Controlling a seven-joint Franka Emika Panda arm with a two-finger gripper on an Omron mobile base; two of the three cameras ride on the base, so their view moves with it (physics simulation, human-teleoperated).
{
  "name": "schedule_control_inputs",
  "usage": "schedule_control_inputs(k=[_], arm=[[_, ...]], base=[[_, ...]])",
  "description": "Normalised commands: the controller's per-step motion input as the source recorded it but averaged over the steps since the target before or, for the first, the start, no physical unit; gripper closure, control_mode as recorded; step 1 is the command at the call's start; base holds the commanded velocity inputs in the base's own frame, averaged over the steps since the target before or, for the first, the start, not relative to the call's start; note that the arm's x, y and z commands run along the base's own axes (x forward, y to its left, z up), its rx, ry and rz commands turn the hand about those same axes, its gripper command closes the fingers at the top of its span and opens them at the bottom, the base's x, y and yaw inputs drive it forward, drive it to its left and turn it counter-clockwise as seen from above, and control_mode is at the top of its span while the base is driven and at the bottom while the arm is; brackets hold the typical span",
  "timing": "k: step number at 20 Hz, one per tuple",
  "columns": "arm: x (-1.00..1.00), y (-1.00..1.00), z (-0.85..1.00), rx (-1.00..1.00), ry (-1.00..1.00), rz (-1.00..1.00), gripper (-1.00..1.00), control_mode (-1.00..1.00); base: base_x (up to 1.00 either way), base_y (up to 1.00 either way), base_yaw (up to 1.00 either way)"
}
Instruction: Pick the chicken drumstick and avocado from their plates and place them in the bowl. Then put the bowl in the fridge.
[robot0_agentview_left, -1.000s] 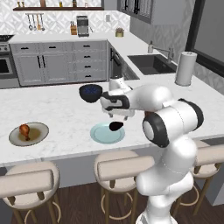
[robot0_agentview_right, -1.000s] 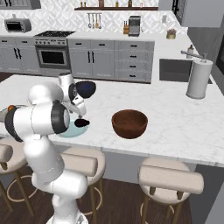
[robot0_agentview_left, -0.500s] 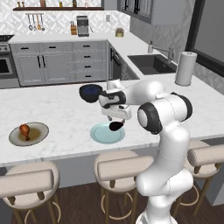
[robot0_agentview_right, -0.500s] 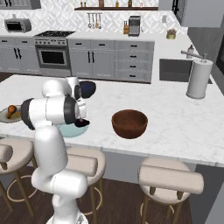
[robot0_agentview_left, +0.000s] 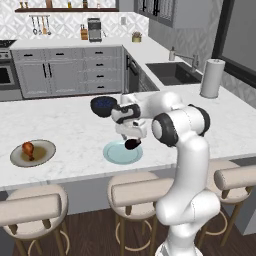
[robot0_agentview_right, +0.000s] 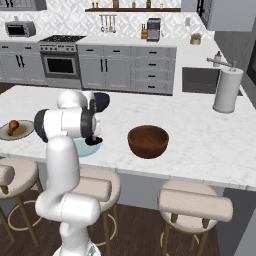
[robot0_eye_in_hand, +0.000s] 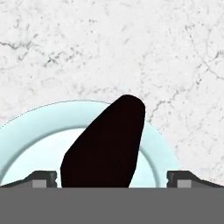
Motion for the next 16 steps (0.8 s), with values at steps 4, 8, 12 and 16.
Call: schedule_control_inputs(k=[4,8,12,16], arm=[[0.23,0.00,-0.24,0.00,0.00,-0.03,-1.00,-1.00],[-0.01,0.00,-0.27,0.00,0.00,-0.02,-1.00,-1.00],[0.00,0.00,-0.35,0.00,0.00,-0.02,-1.00,-1.00],[-0.04,0.01,-0.39,0.00,0.00,-0.01,-1.00,-1.00]], base=[[0.00,0.00,0.00],[0.00,0.00,0.00],[0.00,0.00,0.00],[0.00,0.00,0.00]])
